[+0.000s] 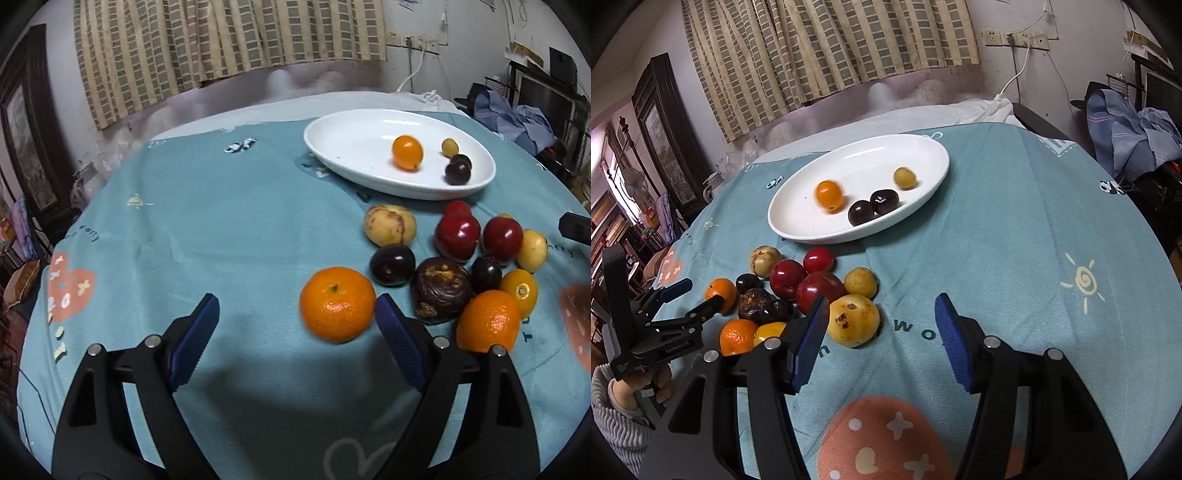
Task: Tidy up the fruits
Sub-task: 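Withdraw both grippers from the plate toward the remaining fruits, then grasp another mandarin with the left gripper while the right grasps a yellow fruit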
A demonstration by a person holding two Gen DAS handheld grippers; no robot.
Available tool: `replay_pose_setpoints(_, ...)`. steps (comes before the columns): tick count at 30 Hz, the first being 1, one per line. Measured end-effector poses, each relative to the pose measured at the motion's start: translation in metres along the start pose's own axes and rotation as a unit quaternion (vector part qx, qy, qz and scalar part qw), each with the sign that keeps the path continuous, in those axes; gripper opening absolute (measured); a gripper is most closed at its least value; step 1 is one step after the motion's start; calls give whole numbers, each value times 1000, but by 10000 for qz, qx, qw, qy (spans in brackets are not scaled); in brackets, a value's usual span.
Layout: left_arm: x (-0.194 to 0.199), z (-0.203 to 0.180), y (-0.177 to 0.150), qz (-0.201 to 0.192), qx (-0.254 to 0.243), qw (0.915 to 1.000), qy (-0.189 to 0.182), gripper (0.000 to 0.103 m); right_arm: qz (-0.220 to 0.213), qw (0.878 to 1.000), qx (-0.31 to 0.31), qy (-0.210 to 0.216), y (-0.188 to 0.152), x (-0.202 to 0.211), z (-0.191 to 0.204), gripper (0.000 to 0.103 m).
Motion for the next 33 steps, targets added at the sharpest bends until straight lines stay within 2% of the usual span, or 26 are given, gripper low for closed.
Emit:
replay_pose_setpoints(4,-2,0,1,25,55,9999,-141,86,112,9998,161,106,-5,-1,7,60)
replay_pose_setpoints(8,-6,-1,3,32,146,9990,-410,74,161,9995,211,162,-9,-3,9,54)
replay_pose_setpoints(11,-6,-8,3,41,-5,9991,-413,65,211,9991,346,110,-13,-8,14,53)
replay_pose_setpoints(16,-10,-12,2,150,-89,9988,-447,60,311,9969,721,-103,-21,-21,25,51)
replay_pose_setpoints(20,-16,-19,0,304,-182,9976,-591,46,312,9962,778,-216,-21,-31,24,51)
replay_pose_setpoints(26,-18,-19,0,315,-109,9971,-678,45,499,9963,696,-62,-21,-40,24,39)
replay_pose_setpoints(33,-9,-12,3,72,58,9978,-660,44,299,9973,673,-9,-17,-30,22,38)
Point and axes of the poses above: each gripper's, at about its wrist camera, not at the fingertips, and x roughly against the way its jaws point, z to its left, y to its top, the point moved 7 cm from there along -x, roughly the way its jaws point, and after that the axes turned 4 degrees about -x, right-handed, at the moved point
